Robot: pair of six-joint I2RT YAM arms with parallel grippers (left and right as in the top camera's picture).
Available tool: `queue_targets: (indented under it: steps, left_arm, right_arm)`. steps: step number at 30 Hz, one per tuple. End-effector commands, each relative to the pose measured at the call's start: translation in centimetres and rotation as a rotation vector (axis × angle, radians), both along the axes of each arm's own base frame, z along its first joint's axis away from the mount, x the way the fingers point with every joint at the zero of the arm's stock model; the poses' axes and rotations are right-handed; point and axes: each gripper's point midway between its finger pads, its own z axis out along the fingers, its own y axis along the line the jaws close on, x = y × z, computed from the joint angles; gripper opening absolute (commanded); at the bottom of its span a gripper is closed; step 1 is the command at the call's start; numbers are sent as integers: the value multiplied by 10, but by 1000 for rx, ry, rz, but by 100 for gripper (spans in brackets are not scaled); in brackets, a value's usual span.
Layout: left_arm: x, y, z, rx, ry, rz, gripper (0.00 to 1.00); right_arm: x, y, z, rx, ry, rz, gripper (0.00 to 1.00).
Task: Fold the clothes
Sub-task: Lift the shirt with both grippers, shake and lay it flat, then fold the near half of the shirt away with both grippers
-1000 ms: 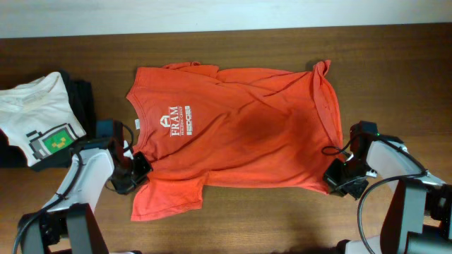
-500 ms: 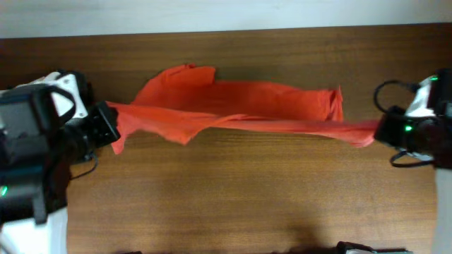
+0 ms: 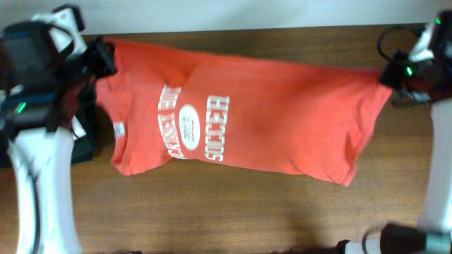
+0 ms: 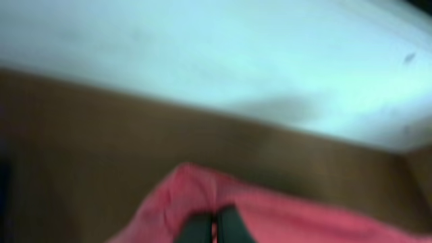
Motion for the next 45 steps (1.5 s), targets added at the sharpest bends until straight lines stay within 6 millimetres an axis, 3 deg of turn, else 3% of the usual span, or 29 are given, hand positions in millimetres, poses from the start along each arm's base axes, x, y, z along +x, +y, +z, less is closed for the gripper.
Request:
queue_targets:
  steps: [1,2,4,6,7,9,10,11,12,13,15,17,18,20,23,25,28,29,32,36,41,45]
  left_arm:
    - [76,1,-15,46,-141,-17,0]
    - [98,3,-2,41,-245,-12,0]
    - [109,4,30,22,-377,1,1]
    - [104,9,100,41,-563,11,0]
    - [89,19,154,58,-654,29,0]
    - [73,24,179,60,-646,23,0]
    - [67,27,177,73,-599,23,0]
    - [64,28,169,69,-543,24,0]
    - [59,26,133,42,-376,18,0]
    - [53,23,107,21,-265,7,0]
    - [31,8,26,-1,67,-34,0]
    - [7,-11,-40,13,325,-110,0]
    - [-13,-30,-91,23,517,-186,0]
    - [-40,-50,-149,48,723,-294,0]
    - [-84,-66,-214,42,954,-364,0]
    - [-123,-68,-253,22,1121,-380,0]
    - [-182,-63,-293,20,1320,-417,0]
    - [-202,-59,-303,26,1380,-415,0]
    - [-224,-43,-301,84,1412,-382,1]
    - [-218,-20,-252,49,1198,-199,0]
    - [-228,-12,-204,45,996,-116,0]
    - [-213,-12,-199,38,914,-91,0]
  right_arm:
    - [57,1,-1,57,-138,46,4]
    - [79,6,21,89,-263,69,4]
    - [94,4,69,100,-443,49,4]
    - [87,-4,144,3,-618,40,4]
    - [75,-13,167,-72,-636,3,4]
    - [58,-23,174,-152,-590,-39,4]
    - [50,-29,164,-187,-529,-56,4]
    - [44,-32,152,-214,-470,-59,4]
    - [34,-38,120,-221,-334,-84,4]
    - [29,-37,103,-207,-264,-78,4]
    - [10,-32,43,-159,-29,-60,4]
    - [-6,-28,3,-125,138,-47,4]
    - [-23,-24,-36,-92,295,-35,4]
    - [-44,-19,-78,-59,446,-23,4]
    - [-80,-11,-133,-14,651,-6,4]
    - [-111,-4,-169,21,798,1,4]
    - [-163,9,-209,71,998,-9,4]
    - [-179,11,-217,80,1044,-33,4]
    - [-204,5,-224,25,1085,-132,4]
    - [-220,-1,-208,44,965,-255,4]
    - [-231,-18,-176,67,792,-385,4]
    - [-226,-21,-172,67,740,-384,6]
